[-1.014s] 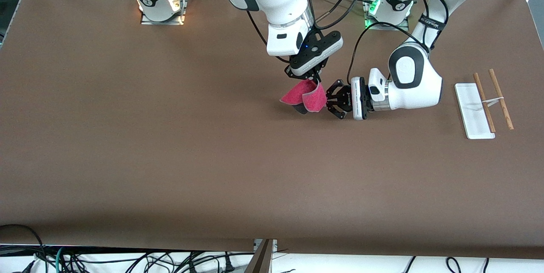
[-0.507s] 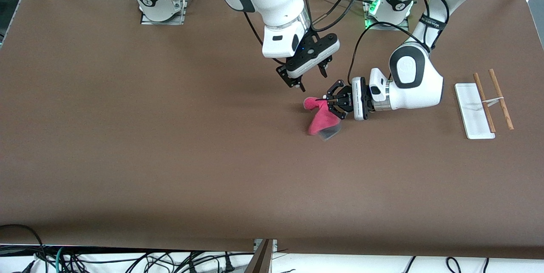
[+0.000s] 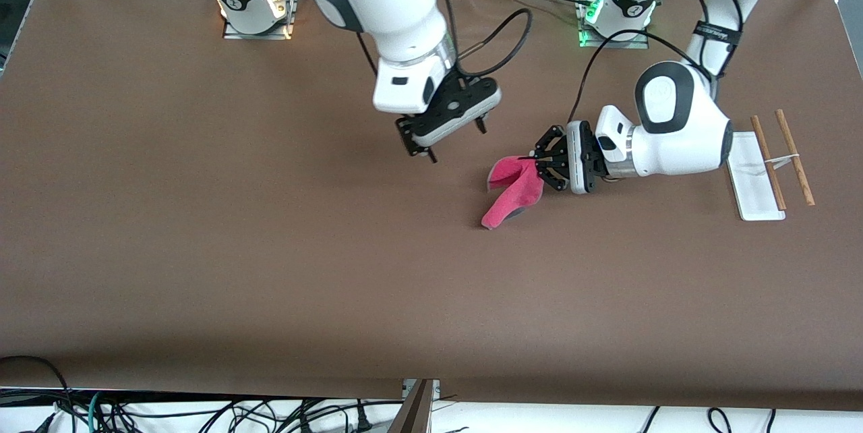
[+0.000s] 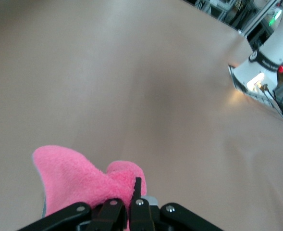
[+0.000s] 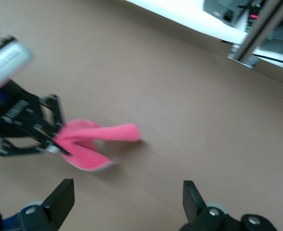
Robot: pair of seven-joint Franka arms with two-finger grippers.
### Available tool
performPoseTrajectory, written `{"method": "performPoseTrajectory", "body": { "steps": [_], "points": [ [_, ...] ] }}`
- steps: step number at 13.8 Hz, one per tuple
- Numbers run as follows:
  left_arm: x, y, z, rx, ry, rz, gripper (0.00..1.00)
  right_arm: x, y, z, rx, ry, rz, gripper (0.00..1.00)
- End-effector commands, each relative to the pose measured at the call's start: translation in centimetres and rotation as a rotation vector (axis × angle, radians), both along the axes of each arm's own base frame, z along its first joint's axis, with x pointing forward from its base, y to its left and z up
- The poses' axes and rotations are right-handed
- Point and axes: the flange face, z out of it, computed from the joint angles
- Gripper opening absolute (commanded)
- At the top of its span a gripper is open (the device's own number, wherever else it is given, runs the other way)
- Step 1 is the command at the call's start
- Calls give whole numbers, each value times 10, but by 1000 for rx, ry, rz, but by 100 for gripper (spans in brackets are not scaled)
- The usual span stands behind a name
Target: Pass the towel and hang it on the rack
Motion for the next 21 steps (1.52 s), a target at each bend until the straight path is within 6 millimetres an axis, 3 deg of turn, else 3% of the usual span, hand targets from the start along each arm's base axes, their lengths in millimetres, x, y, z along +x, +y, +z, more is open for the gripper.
{"method": "performPoseTrajectory", "body": {
  "steps": [1,3,5,9,13,17,19,21],
  "points": [
    [15,21,30,135,56,-52,0,11,-37,26,-27,12,-21,100],
    [20,52,44,231,96,-86,0,24,-65,28,-59,44,-57,100],
    [28,99,49,280,153,-102,0,38,-99,43,-67,42,-66,100],
    [33,227,55,373,296,-70,0,67,-172,42,-132,107,-118,100],
    [16,336,49,561,375,-9,0,101,-252,39,-139,140,-232,100],
    [-4,415,62,784,419,27,0,123,-320,38,-138,145,-337,100],
    [-23,462,58,825,460,69,0,129,-344,38,-139,147,-370,100],
    [-35,492,52,873,490,79,0,133,-368,38,-142,154,-403,100]
  ]
}}
